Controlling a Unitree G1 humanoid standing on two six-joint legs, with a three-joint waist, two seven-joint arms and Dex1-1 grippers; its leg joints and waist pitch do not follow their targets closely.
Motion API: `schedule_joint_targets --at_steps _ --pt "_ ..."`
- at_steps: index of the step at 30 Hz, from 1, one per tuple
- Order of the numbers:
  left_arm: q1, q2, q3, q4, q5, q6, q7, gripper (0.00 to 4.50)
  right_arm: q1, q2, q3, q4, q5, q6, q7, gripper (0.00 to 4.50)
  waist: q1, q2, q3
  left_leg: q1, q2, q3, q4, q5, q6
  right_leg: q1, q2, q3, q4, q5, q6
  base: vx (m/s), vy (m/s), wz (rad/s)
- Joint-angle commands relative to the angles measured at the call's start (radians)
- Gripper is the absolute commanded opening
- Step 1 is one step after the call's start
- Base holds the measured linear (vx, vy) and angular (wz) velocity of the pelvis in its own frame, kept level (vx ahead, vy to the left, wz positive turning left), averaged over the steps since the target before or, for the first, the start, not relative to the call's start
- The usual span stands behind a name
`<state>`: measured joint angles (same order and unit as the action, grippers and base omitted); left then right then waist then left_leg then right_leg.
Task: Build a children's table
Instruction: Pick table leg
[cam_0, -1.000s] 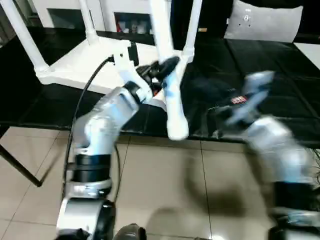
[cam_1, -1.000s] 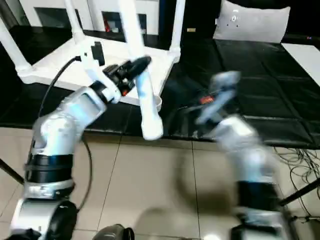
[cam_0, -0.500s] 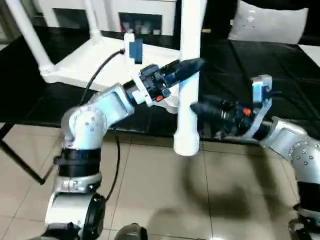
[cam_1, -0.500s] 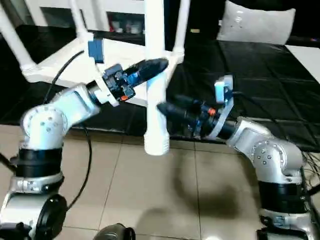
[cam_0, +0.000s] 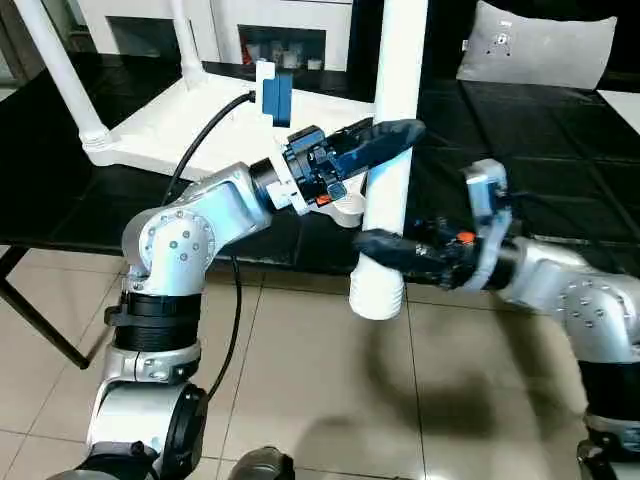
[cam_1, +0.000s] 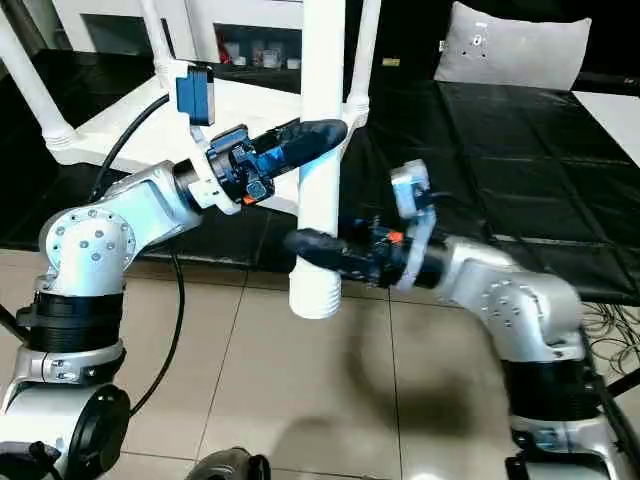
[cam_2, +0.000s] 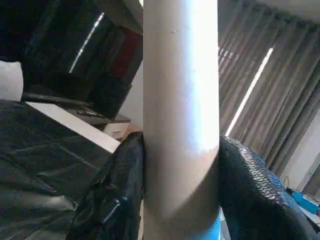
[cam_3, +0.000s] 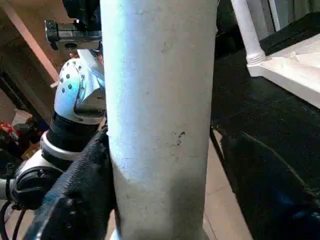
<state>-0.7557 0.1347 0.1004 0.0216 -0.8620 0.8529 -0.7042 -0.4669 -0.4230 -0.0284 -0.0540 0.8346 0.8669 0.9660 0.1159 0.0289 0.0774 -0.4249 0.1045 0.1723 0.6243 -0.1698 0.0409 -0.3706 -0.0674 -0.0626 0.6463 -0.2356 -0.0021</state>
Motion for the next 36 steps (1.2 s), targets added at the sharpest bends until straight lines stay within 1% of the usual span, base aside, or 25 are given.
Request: schedule_joint_targets --at_steps 1,2,3,6,7,9,10,11,12,17,19,20,22,24,26,27,28,29,30,31,32,33,34,35,36 --pt "-0.013 0.007 -0.015 -0.027 0.000 -0.006 -0.012 1.82 -0.007 0.004 -0.002 0.005 0.001 0.006 -0.016 3.08 0.001 -0.013 -0.083 0.043 0.132 -0.055 -0.080 -0.161 -0.014 0.032 -0.126 0.059 -0.070 -0.031 -0.276 0.000 0.000 0.00" --pt "-0.012 0.009 -0.017 -0.028 0.004 -0.009 -0.014 1.82 -0.007 0.006 -0.003 0.004 0.000 0.007 -0.018 3.08 0.000 -0.013 -0.082 0.043 0.131 -0.055 -0.079 -0.162 -0.013 0.032 -0.126 0.059 -0.070 -0.031 -0.276 0.000 0.000 0.00" --pt "-0.011 0.010 -0.020 -0.027 0.006 -0.010 -0.015 1.82 -0.007 0.007 -0.003 0.005 0.000 0.006 -0.019 2.90 0.000 -0.013 -0.083 0.043 0.131 -0.055 -0.079 -0.162 -0.013 0.032 -0.127 0.059 -0.070 -0.032 -0.276 0.000 0.000 0.00" --pt "-0.008 0.012 -0.024 -0.026 0.013 -0.014 -0.015 1.82 -0.005 0.008 -0.002 0.002 0.000 0.007 -0.020 2.64 0.001 -0.013 -0.082 0.043 0.131 -0.055 -0.079 -0.166 -0.016 0.032 -0.128 0.060 -0.072 -0.049 -0.270 0.000 0.000 0.00" --pt "-0.007 0.012 -0.025 -0.026 0.014 -0.016 -0.015 1.82 -0.003 0.008 0.000 0.002 -0.002 0.006 -0.020 2.53 0.001 -0.015 -0.084 0.044 0.132 -0.055 -0.079 -0.164 -0.017 0.033 -0.127 0.060 -0.072 -0.047 -0.269 0.000 0.000 0.00" --pt "-0.006 0.011 -0.024 -0.026 0.017 -0.018 -0.012 1.82 0.001 0.009 0.003 0.000 -0.006 0.005 -0.021 2.40 0.001 -0.014 -0.084 0.044 0.132 -0.055 -0.080 -0.162 -0.018 0.032 -0.126 0.059 -0.071 -0.045 -0.269 0.000 0.000 0.00" --pt "-0.005 0.010 -0.024 -0.026 0.020 -0.021 -0.009 1.82 0.003 0.010 0.006 -0.002 -0.011 0.004 -0.024 2.21 0.001 -0.014 -0.084 0.043 0.131 -0.054 -0.079 -0.155 -0.014 0.032 -0.127 0.060 -0.070 -0.035 -0.271 0.000 0.000 0.00" --pt "-0.005 0.011 -0.024 -0.026 0.020 -0.022 -0.009 1.82 0.003 0.010 0.006 -0.002 -0.012 0.004 -0.024 2.21 0.001 -0.014 -0.084 0.043 0.131 -0.054 -0.078 -0.154 -0.013 0.032 -0.128 0.060 -0.071 -0.034 -0.271 0.000 0.000 0.00" --pt "-0.005 0.011 -0.024 -0.024 0.024 -0.026 -0.006 1.82 0.003 0.012 0.007 -0.002 -0.016 0.002 -0.027 2.03 0.001 -0.014 -0.084 0.043 0.131 -0.054 -0.078 -0.154 -0.013 0.032 -0.128 0.060 -0.071 -0.037 -0.271 0.000 0.000 0.00" --pt "0.000 0.015 -0.031 -0.020 0.045 -0.038 0.005 1.82 0.001 0.025 0.010 0.002 -0.035 -0.016 -0.049 1.92 0.001 -0.014 -0.084 0.044 0.132 -0.054 -0.079 -0.161 -0.017 0.031 -0.126 0.059 -0.071 -0.046 -0.269 0.000 0.000 0.00" --pt "0.001 0.010 -0.030 -0.012 0.067 -0.053 0.031 1.82 -0.002 0.035 0.008 0.004 -0.043 -0.025 -0.063 1.91 0.000 -0.015 -0.085 0.044 0.132 -0.054 -0.079 -0.158 -0.018 0.031 -0.127 0.059 -0.070 -0.036 -0.269 0.000 0.000 0.00" --pt "0.003 0.006 -0.024 -0.010 0.061 -0.050 0.036 2.17 -0.002 0.039 0.008 0.003 -0.046 -0.030 -0.070 1.91 0.000 -0.015 -0.085 0.044 0.132 -0.054 -0.079 -0.158 -0.018 0.031 -0.127 0.059 -0.070 -0.036 -0.269 0.000 0.000 0.00" --pt "0.008 0.004 -0.013 -0.013 0.051 -0.046 0.032 2.52 -0.002 0.054 0.008 0.001 -0.062 -0.052 -0.088 1.90 0.000 -0.013 -0.085 0.043 0.132 -0.054 -0.079 -0.149 -0.016 0.030 -0.126 0.059 -0.068 -0.026 -0.270 0.000 0.000 0.00" --pt "0.010 0.004 -0.010 -0.016 0.055 -0.055 0.035 2.54 -0.003 0.063 0.012 0.002 -0.081 -0.070 -0.102 1.89 -0.001 -0.014 -0.085 0.043 0.132 -0.053 -0.080 -0.154 -0.021 0.030 -0.126 0.058 -0.069 -0.031 -0.269 0.000 0.000 0.00" --pt "0.017 0.010 -0.016 -0.023 0.067 -0.068 0.031 2.73 -0.006 0.070 0.023 0.009 -0.115 -0.099 -0.123 1.89 -0.001 -0.014 -0.085 0.043 0.131 -0.053 -0.080 -0.163 -0.027 0.030 -0.127 0.059 -0.071 -0.042 -0.264 0.000 0.000 0.00" --pt "0.022 0.012 -0.020 -0.028 0.080 -0.084 0.033 2.92 -0.009 0.077 0.030 0.015 -0.139 -0.117 -0.145 1.89 -0.002 -0.013 -0.083 0.043 0.132 -0.053 -0.082 -0.165 -0.030 0.029 -0.126 0.060 -0.072 -0.046 -0.259 0.000 0.000 0.00" --pt "0.026 0.010 -0.022 -0.029 0.099 -0.110 0.045 2.97 -0.016 0.087 0.037 0.022 -0.167 -0.140 -0.172 1.89 -0.004 -0.013 -0.084 0.043 0.132 -0.053 -0.083 -0.169 -0.035 0.029 -0.125 0.059 -0.070 -0.046 -0.257 0.000 0.000 0.00" --pt "0.027 0.009 -0.023 -0.028 0.106 -0.117 0.050 3.02 -0.017 0.089 0.038 0.023 -0.172 -0.144 -0.178 1.89 -0.004 -0.013 -0.084 0.043 0.132 -0.054 -0.083 -0.170 -0.036 0.030 -0.126 0.059 -0.071 -0.045 -0.256 0.000 0.000 0.00" --pt "0.029 0.006 -0.028 -0.021 0.149 -0.161 0.080 3.02 -0.022 0.104 0.042 0.031 -0.197 -0.165 -0.210 1.89 -0.004 -0.011 -0.084 0.044 0.135 -0.055 -0.085 -0.175 -0.040 0.027 -0.125 0.060 -0.072 -0.046 -0.251 0.000 0.000 0.00" --pt "0.033 0.001 -0.047 -0.011 0.241 -0.251 0.139 3.12 -0.030 0.136 0.045 0.044 -0.234 -0.205 -0.266 1.89 -0.008 -0.013 -0.083 0.045 0.135 -0.056 -0.087 -0.186 -0.044 0.027 -0.126 0.061 -0.074 -0.049 -0.249 0.000 0.000 0.00" --pt "0.033 0.001 -0.047 -0.011 0.242 -0.251 0.139 3.18 -0.030 0.136 0.045 0.044 -0.234 -0.205 -0.266 1.89 -0.009 -0.013 -0.083 0.043 0.135 -0.055 -0.087 -0.190 -0.047 0.027 -0.126 0.062 -0.074 -0.050 -0.246 0.000 0.000 0.00" --pt "0.033 -0.018 -0.055 -0.006 0.303 -0.298 0.212 3.20 -0.036 0.166 0.047 0.053 -0.260 -0.236 -0.309 1.89 -0.008 -0.011 -0.084 0.046 0.137 -0.055 -0.087 -0.198 -0.055 0.026 -0.127 0.062 -0.075 -0.049 -0.242 0.000 0.000 0.00" --pt "0.033 -0.028 -0.063 -0.008 0.334 -0.323 0.247 3.20 -0.039 0.182 0.049 0.059 -0.276 -0.256 -0.331 1.89 -0.009 -0.014 -0.084 0.046 0.135 -0.056 -0.087 -0.196 -0.055 0.030 -0.128 0.061 -0.072 -0.038 -0.241 0.000 0.000 0.00" --pt "0.033 -0.031 -0.065 -0.009 0.341 -0.328 0.254 3.20 -0.039 0.186 0.050 0.060 -0.279 -0.261 -0.335 1.89 -0.008 -0.013 -0.084 0.045 0.136 -0.055 -0.088 -0.194 -0.053 0.028 -0.126 0.062 -0.074 -0.035 -0.238 0.000 0.000 0.00" --pt "0.036 -0.036 -0.099 -0.019 0.407 -0.375 0.291 3.20 -0.045 0.208 0.050 0.072 -0.296 -0.288 -0.362 1.89 -0.008 -0.013 -0.084 0.045 0.136 -0.056 -0.088 -0.187 -0.048 0.028 -0.127 0.062 -0.073 -0.025 -0.232 0.000 0.000 0.00"
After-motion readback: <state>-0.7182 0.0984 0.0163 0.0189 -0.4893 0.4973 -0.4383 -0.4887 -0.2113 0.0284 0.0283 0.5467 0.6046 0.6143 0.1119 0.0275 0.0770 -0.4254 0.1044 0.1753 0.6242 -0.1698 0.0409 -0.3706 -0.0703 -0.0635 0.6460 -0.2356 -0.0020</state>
